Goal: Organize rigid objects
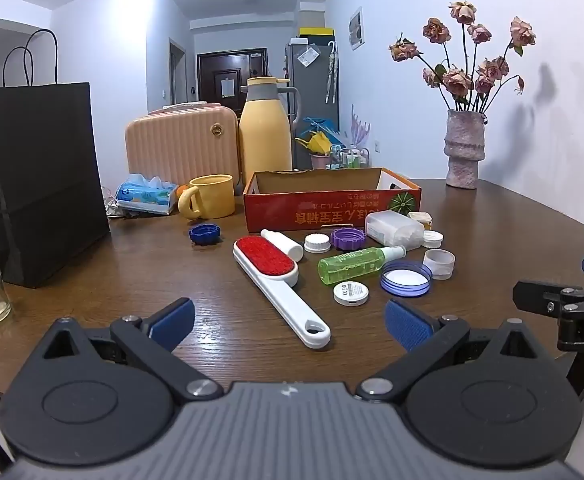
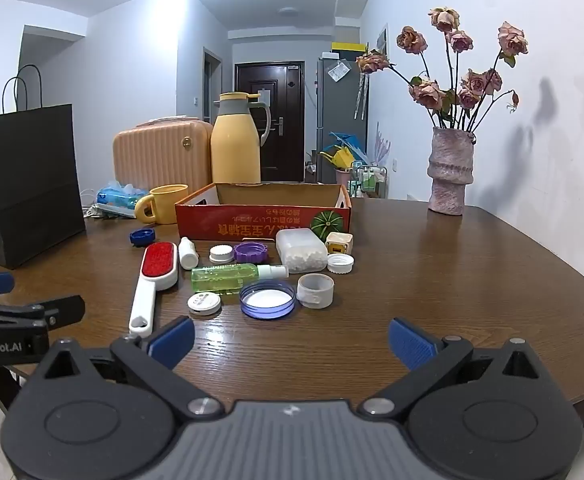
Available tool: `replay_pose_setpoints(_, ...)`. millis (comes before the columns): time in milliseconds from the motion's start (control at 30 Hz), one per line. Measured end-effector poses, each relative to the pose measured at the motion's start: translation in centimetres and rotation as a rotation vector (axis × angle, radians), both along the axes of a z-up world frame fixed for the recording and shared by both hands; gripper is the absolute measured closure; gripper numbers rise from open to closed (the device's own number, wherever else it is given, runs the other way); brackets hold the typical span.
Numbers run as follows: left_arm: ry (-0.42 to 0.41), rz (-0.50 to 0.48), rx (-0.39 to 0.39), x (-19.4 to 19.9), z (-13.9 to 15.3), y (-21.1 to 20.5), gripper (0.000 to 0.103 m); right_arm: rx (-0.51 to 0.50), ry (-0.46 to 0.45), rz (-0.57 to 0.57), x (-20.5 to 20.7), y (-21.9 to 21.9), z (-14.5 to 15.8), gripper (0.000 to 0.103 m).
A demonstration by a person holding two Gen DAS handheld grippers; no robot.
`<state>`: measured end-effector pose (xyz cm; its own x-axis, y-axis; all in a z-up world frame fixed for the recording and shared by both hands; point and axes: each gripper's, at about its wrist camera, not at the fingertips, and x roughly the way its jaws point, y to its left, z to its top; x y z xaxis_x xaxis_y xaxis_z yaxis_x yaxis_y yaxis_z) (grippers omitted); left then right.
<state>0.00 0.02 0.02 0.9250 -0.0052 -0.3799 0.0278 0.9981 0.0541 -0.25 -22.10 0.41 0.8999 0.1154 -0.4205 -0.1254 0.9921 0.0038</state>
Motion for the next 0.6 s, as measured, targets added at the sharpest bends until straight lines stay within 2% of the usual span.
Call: replay_pose_setpoints(600,0.003,-0.002,-0.007,-0.23,0.35,-0.01,0.0,0.001,0.001,0.0,-0.04,0.06,0.06,0.0)
